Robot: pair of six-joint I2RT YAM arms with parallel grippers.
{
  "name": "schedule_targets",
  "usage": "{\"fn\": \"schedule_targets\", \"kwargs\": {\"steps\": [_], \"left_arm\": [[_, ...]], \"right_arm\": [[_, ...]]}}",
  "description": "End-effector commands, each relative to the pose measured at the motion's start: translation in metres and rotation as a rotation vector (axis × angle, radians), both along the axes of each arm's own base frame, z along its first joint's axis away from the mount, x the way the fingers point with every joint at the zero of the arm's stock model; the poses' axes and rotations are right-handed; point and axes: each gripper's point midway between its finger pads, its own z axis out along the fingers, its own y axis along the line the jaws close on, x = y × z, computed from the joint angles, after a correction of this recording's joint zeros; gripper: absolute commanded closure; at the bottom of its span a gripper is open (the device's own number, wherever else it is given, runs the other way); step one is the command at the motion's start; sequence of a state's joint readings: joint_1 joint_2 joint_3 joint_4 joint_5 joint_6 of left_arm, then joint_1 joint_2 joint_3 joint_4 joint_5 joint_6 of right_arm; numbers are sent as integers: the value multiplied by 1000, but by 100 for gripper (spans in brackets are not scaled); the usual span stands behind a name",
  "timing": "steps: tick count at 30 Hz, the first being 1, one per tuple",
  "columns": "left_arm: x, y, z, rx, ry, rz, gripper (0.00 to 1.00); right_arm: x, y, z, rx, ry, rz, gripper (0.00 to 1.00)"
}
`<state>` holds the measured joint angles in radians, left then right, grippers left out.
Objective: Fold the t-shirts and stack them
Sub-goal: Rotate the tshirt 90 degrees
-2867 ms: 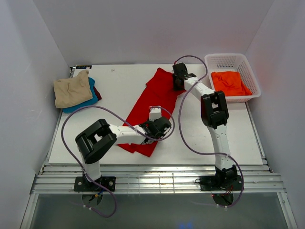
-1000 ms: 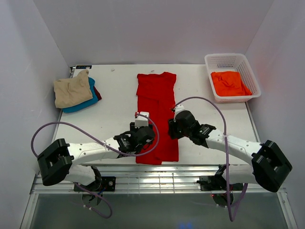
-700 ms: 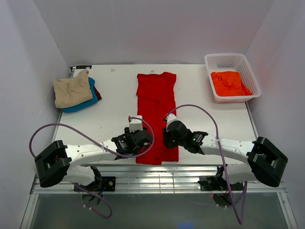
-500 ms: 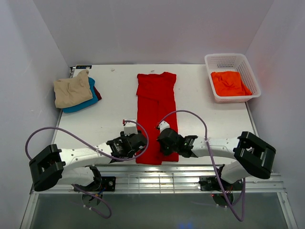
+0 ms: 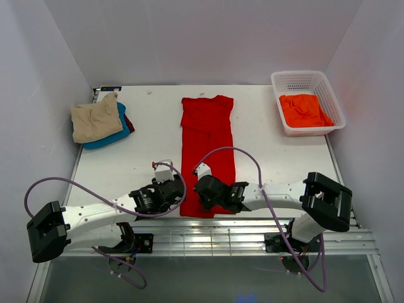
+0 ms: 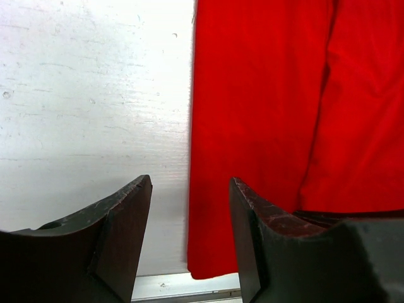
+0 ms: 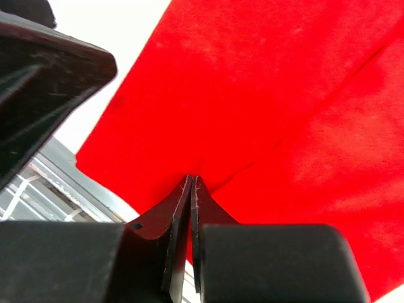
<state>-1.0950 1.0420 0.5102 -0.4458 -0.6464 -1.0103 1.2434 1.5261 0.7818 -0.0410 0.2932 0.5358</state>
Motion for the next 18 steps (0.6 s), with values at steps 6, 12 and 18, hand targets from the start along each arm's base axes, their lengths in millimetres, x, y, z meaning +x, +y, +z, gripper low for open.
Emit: {"fn": "schedule_targets", "kwargs": {"steps": [6, 12, 18], "left_arm": [[-11, 5, -12, -33, 50, 12, 37], [-12, 7, -12, -38, 49, 16, 37], [-11, 3, -7, -56, 42, 8, 37]], "right_arm": [[-9, -2, -11, -86, -18, -67, 92], [-19, -2, -21, -75, 0, -56, 92], [-20, 13, -8, -31, -47, -36, 92]]}}
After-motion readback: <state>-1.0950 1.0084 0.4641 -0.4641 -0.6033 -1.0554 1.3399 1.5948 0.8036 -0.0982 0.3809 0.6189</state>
